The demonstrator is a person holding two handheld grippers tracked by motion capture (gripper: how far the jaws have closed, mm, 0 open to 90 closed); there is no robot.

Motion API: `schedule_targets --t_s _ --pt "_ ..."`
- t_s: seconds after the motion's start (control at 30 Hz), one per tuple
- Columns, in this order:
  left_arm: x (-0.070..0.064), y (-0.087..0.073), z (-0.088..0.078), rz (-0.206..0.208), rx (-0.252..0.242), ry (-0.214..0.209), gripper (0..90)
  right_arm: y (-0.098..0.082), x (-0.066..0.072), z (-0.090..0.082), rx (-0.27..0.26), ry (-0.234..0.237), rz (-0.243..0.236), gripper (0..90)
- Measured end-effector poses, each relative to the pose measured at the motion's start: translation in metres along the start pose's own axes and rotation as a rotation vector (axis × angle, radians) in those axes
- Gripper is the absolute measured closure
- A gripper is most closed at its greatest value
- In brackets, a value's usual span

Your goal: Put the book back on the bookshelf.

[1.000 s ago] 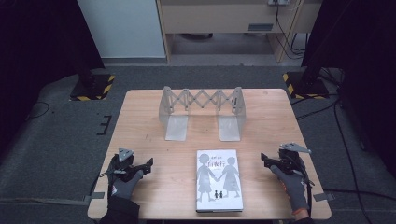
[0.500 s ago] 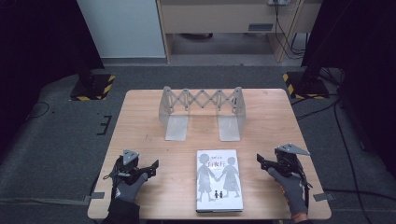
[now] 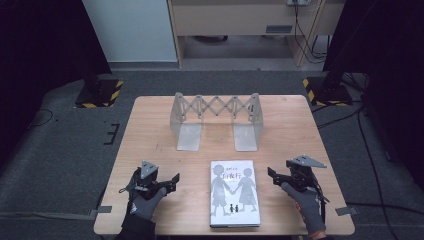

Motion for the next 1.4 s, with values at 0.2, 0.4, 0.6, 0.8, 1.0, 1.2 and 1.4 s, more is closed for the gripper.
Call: schedule_targets --t_s 0.2,0.4,0.6,0.8,1.0,1.2,1.4 --pt "-0.011 0.002 0.002 0.01 -0.005 -0.024 8.8 0.001 0.011 0.001 -0.004 0.039 -0.002 17.5" --pt "-0.024 0.006 0.006 0.003 -0.016 -0.054 8.5 0.0 0.018 0.003 -0.004 0.06 -0.01 17.7" --pt "-0.041 0.008 0.014 0.046 -0.005 -0.076 8.4 0.0 0.027 0.006 -0.001 0.078 -0.027 17.7" --pt "-0.05 0.01 0.016 0.07 -0.006 -0.09 8.4 -0.001 0.036 0.009 0.012 0.1 -0.043 17.9" --pt "-0.06 0.011 0.018 0.073 -0.003 -0.122 9.2 -0.003 0.044 0.011 0.01 0.112 -0.044 18.4" --pt "-0.069 0.012 0.022 0.092 0.006 -0.132 9.4 -0.005 0.049 0.012 0.008 0.135 -0.041 19.3" --pt "-0.078 0.01 0.028 0.111 0.027 -0.15 9.8 -0.007 0.055 0.015 0.02 0.152 -0.058 20.9"
Point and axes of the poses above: each handheld gripper's, and its own axes: z roughly forward along the jaws, y roughly out of its top, x roughly to its left, the point moved 3 cm from there along z, roughly forward along the jaws, and after that the axes turned 8 degrees about x, right-handed, at the moved point
